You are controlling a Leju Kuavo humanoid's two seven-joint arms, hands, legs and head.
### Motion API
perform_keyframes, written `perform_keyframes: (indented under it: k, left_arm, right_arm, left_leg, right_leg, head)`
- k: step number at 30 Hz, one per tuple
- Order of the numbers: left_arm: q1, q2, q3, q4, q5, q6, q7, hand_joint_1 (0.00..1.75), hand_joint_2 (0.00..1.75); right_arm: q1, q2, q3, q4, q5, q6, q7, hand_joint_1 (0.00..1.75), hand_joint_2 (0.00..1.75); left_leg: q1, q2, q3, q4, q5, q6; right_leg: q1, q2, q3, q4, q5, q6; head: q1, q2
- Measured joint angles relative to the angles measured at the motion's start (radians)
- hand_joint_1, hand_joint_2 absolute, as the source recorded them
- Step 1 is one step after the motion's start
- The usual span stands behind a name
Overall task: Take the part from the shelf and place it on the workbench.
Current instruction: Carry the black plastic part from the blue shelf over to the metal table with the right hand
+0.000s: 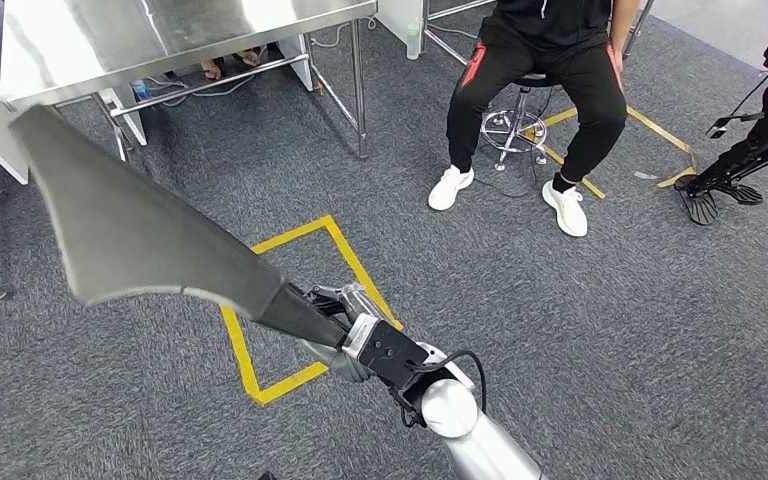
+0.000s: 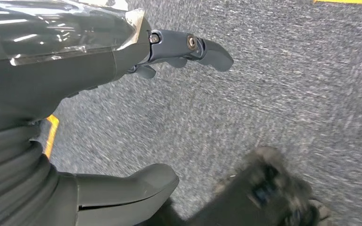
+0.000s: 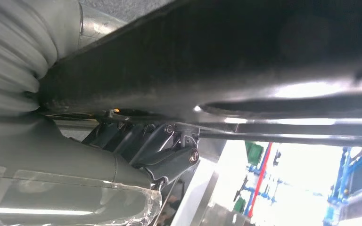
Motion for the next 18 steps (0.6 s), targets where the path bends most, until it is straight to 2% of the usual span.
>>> perform_keyframes:
  k: [11,14,16,17,18]
  left_arm:
    - [0.000,0.000,0.000,0.000,0.000,0.000,0.000,0.00,1.75]
    - [-0.001,0.000,0.000,0.000,0.000,-0.001,0.000,0.00,1.75]
    - [-0.001,0.000,0.000,0.000,0.000,-0.002,-0.001,0.00,1.75]
    - [-0.001,0.000,0.000,0.000,0.000,-0.002,-0.002,0.00,1.75]
    - [0.000,-0.001,0.000,0.000,-0.002,-0.003,-0.002,0.00,1.75]
  right_arm:
    - [0.000,0.000,0.000,0.000,0.000,0.000,0.000,1.75,1.75]
    - [0.001,-0.001,0.000,0.000,0.000,0.000,0.000,1.75,1.75]
    - [0.004,-0.002,-0.001,0.000,0.000,-0.001,0.001,1.75,1.75]
    - [0.006,-0.002,-0.001,0.000,0.000,-0.001,0.001,1.75,1.75]
    - [0.008,-0.002,-0.002,0.000,0.000,-0.002,0.001,1.75,1.75]
  left_leg:
    - [0.000,0.000,-0.002,0.004,-0.001,0.000]
    - [0.001,0.004,-0.021,0.040,-0.015,-0.001]
    - [0.002,0.008,-0.047,0.090,-0.024,-0.002]
    - [0.002,0.009,-0.058,0.107,-0.022,-0.002]
    - [0.003,0.010,-0.049,0.089,0.000,0.000]
  right_leg:
    - [0.000,0.000,0.000,0.000,0.000,0.000]
    - [0.002,-0.003,0.000,0.000,-0.004,-0.004]
    - [0.005,-0.009,0.001,0.000,-0.009,-0.009]
    - [0.006,-0.013,0.002,0.000,-0.012,-0.010]
    - [0.007,-0.017,0.007,0.000,-0.017,-0.010]
  head:
    - [0.000,0.000]
    - [0.000,0.000]
    - [0.000,0.000]
    - [0.000,0.000]
    - [0.000,0.000]
